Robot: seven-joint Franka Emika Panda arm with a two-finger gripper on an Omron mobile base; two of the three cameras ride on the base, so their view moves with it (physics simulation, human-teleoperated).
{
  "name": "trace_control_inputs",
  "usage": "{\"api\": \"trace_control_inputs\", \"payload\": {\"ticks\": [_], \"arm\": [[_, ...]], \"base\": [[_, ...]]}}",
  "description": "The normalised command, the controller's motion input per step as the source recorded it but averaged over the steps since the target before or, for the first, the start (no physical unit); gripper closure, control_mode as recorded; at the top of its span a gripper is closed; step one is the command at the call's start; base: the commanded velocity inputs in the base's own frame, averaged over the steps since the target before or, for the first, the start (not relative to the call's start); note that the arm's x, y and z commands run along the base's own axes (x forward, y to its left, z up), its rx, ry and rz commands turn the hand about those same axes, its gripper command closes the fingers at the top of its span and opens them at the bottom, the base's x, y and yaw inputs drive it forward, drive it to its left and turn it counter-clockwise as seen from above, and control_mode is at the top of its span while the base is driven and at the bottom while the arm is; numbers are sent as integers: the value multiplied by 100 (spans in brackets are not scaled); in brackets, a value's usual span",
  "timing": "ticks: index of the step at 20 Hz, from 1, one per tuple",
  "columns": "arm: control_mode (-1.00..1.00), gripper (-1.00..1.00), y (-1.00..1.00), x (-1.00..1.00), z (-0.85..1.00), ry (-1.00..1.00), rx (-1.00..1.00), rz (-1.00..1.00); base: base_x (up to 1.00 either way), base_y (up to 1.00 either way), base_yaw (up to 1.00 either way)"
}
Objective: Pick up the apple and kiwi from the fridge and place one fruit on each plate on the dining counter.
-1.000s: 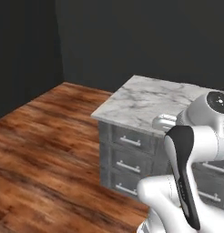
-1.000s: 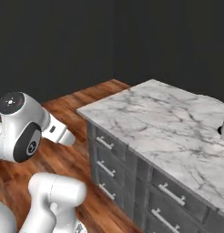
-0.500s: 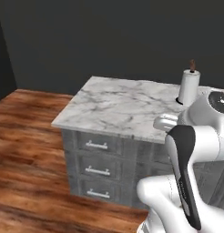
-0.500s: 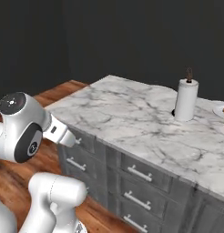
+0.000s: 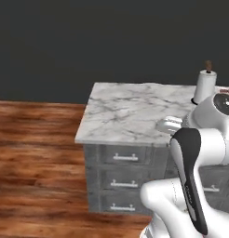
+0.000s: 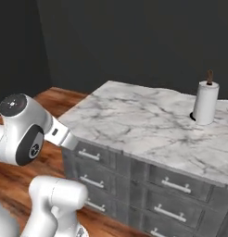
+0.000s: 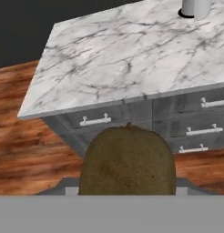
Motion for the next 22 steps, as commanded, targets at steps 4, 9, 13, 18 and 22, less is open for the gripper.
{"api": "trace_control_inputs", "payload": {"ticks": [4,9,13,18,22], "arm": [[100,100,0,0,0,0,0,0],[100,100,0,0,0,0,0,0],[100,100,0,0,0,0,0,0],[100,100,0,0,0,0,0,0],[100,100,0,0,0,0,0,0]], "base": [[5,92,-54],[7,84,-66],[1,100,-42],[0,100,-29],[8,100,-35]]}}
